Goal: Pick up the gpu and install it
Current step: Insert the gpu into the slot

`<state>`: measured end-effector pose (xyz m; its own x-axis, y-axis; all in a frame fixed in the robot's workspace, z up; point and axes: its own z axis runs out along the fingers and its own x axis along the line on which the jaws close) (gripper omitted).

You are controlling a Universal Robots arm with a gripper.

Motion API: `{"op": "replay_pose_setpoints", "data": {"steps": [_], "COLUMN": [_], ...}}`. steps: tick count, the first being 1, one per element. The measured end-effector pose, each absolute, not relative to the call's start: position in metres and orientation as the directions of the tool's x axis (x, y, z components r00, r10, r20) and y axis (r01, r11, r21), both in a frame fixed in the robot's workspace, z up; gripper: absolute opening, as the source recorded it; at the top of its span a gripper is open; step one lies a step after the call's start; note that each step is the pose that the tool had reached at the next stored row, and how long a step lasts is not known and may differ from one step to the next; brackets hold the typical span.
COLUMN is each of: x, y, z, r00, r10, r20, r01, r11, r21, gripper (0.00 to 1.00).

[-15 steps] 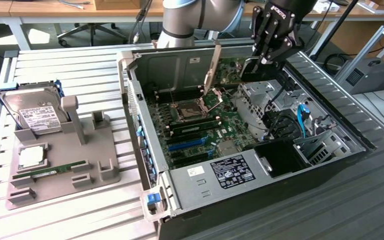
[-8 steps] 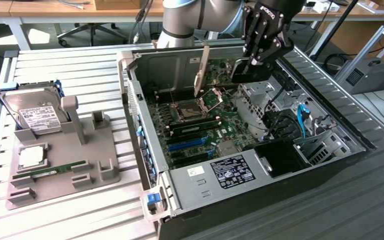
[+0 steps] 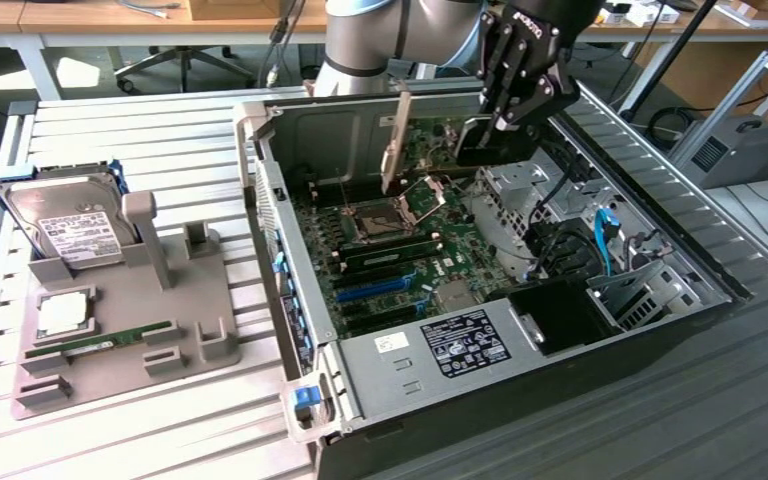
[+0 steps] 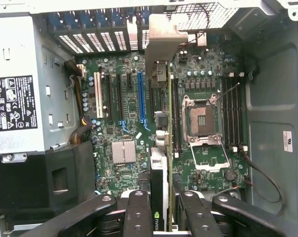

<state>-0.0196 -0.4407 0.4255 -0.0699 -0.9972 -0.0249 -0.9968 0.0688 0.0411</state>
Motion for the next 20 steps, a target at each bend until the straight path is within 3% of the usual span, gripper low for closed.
{"op": "replay_pose_setpoints", "data": {"steps": [10, 20], "x": [-0.02, -0.02], "y": [-0.441, -0.441], "z": [0.423, 0.396], "r00": [-0.07, -0.07], "r10": [-0.997, -0.997], "r20": [-0.031, -0.031], "r01": [-0.997, -0.997], "r11": [0.069, 0.069], "r21": [0.042, 0.042], "gripper": [0.27, 0.27]}}
